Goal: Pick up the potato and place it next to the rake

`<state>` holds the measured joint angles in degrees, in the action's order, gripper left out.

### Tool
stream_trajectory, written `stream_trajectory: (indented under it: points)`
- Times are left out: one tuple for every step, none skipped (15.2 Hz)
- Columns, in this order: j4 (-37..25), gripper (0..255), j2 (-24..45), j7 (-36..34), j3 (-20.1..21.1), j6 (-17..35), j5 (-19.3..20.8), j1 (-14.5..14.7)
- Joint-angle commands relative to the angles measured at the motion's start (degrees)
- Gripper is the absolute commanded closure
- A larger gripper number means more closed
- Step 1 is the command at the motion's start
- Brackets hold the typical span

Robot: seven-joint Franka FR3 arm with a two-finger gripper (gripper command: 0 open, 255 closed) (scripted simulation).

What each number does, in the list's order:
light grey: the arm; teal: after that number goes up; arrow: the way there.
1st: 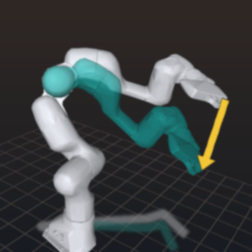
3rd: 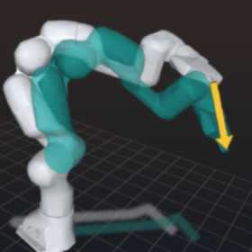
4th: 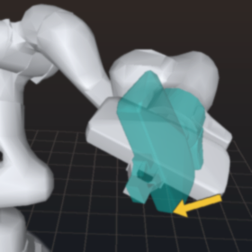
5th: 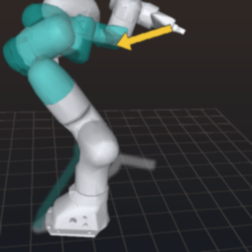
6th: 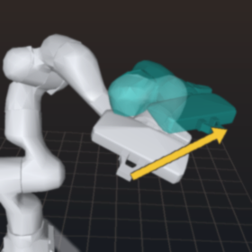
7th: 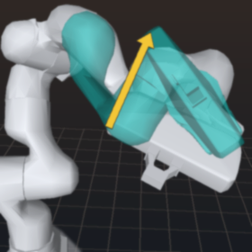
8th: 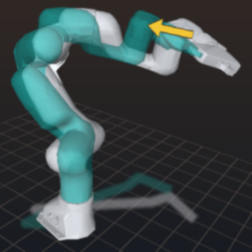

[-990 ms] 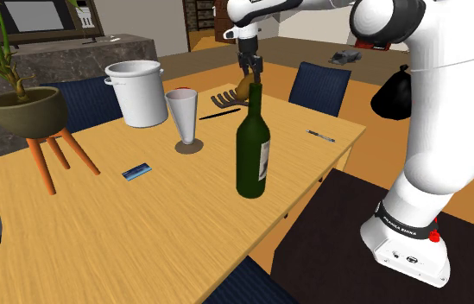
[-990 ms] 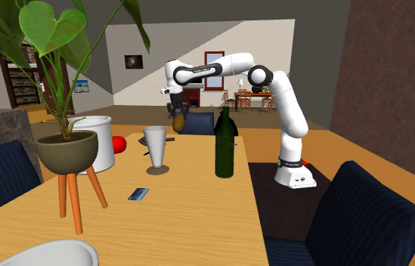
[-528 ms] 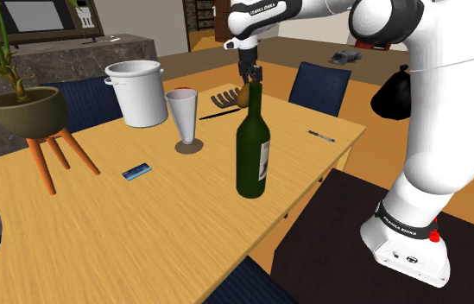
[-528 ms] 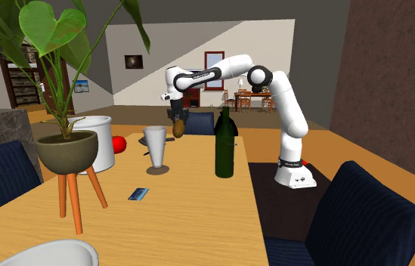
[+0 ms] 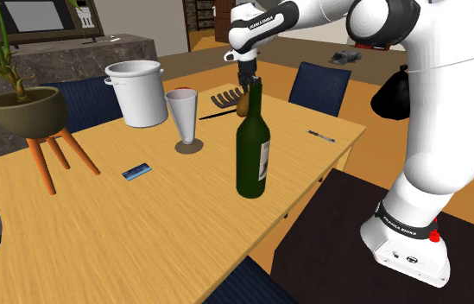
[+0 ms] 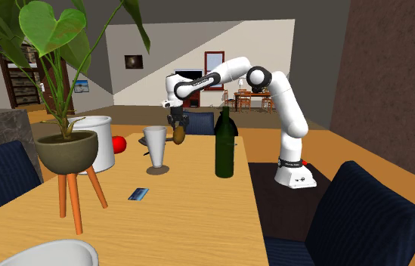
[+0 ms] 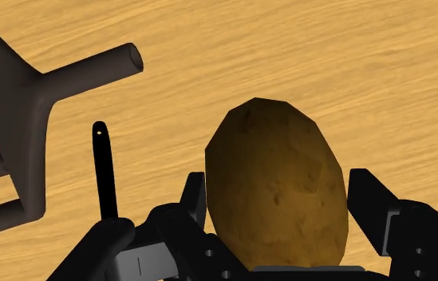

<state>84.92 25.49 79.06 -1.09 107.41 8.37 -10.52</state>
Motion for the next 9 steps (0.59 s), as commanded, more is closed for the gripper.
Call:
stream_trajectory:
  points:
    - [1.05,255,0.29,-0.17,-0.02,1.41,0.06,-0.03]
    - [1.54,255,0.48,-0.27,-0.03,2.08,0.09,-0.04]
    - [2.01,255,0.68,-0.36,-0.03,2.74,0.12,-0.05]
    - [2.47,255,0.89,-0.45,-0.04,3.41,0.15,-0.05]
    - [2.91,255,1.11,-0.54,-0.05,4.06,0.18,-0.06]
    - [3.34,255,1.34,-0.63,-0.05,4.71,0.21,-0.07]
    - [3.74,255,1.59,-0.73,-0.06,5.36,0.25,-0.07]
    - [4.14,255,1.84,-0.82,-0.07,6.00,0.28,-0.08]
    - [4.68,255,2.23,-0.95,-0.08,6.92,0.33,-0.09]
